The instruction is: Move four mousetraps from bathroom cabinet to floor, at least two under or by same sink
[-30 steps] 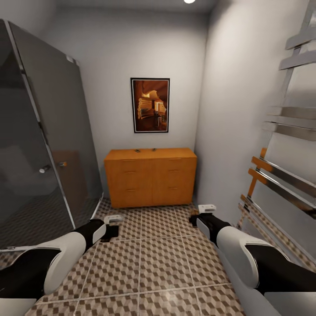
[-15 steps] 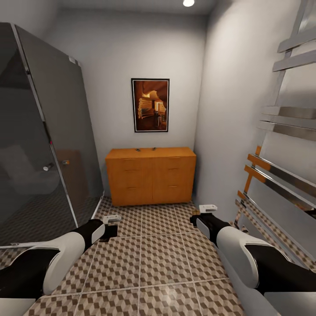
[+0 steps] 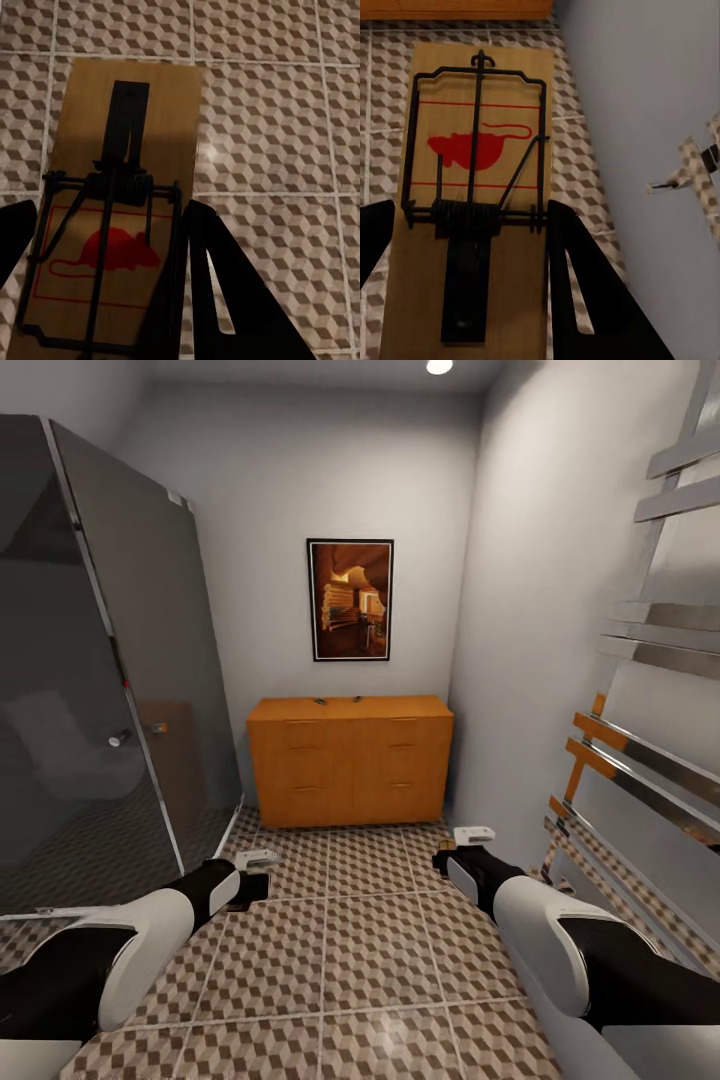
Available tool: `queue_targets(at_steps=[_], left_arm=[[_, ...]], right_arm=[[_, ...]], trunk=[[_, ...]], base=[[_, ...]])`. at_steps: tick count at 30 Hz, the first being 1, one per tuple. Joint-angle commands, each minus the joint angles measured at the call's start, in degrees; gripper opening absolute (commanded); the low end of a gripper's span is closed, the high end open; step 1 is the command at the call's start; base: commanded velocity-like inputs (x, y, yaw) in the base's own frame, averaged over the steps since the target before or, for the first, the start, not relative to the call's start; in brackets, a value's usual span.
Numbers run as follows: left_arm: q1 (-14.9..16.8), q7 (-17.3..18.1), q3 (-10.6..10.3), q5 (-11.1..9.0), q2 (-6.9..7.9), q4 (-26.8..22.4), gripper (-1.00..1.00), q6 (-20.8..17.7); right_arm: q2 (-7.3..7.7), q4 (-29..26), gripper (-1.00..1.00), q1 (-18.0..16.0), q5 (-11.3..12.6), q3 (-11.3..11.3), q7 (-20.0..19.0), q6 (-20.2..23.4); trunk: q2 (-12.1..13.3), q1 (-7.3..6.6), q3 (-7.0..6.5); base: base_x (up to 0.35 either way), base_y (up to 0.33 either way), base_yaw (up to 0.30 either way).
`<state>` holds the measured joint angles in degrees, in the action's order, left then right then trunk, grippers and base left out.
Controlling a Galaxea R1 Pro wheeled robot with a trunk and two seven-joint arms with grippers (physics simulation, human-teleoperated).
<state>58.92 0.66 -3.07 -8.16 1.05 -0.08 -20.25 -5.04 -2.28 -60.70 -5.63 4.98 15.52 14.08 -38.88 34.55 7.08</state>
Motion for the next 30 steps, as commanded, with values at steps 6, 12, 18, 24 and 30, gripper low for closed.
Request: queue_targets(at_steps=[6,12,18,24,30], left_arm=[[0.1,-0.2,-0.4,-0.4,0.01,0.0,-1.0,-0.2],[0.1,-0.3,-0.4,-0.4,0.01,0.0,-1.0,-0.2],[0.1,-0.3,-0.4,-0.4,-0.02,0.0,-1.0,-0.1],[0.1,-0.3,-0.4,-0.4,-0.16,0.0,-1.0,-0.1],[0.1,-0.3,-0.4,-0.4,-0.06,0.0,-1.0,0.1]], right_arm=[[-0.05,-0.1,-1.0,0.0,-0.4,0.5,0.1,0.3],[-0.11,-0.1,-1.0,0.0,-0.4,0.5,0.1,0.3],[-0.12,-0.1,-1.0,0.0,-0.4,0.5,0.1,0.3],[-0.16,1.2,-1.0,0.0,-0.5,0.5,0.1,0.3],[-3.28,2.5,-1.0,0.0,-0.7,0.5,0.1,0.3]], trunk=[[-0.1,0.02,0.1],[-0.1,0.02,0.1],[-0.1,0.02,0.1],[-0.1,0.02,0.1],[-0.1,0.02,0.1]], base=[[0.0,0.0,0.281],[0.0,0.0,0.299],[0.0,0.0,0.3],[0.0,0.0,0.3],[0.0,0.0,0.3]])
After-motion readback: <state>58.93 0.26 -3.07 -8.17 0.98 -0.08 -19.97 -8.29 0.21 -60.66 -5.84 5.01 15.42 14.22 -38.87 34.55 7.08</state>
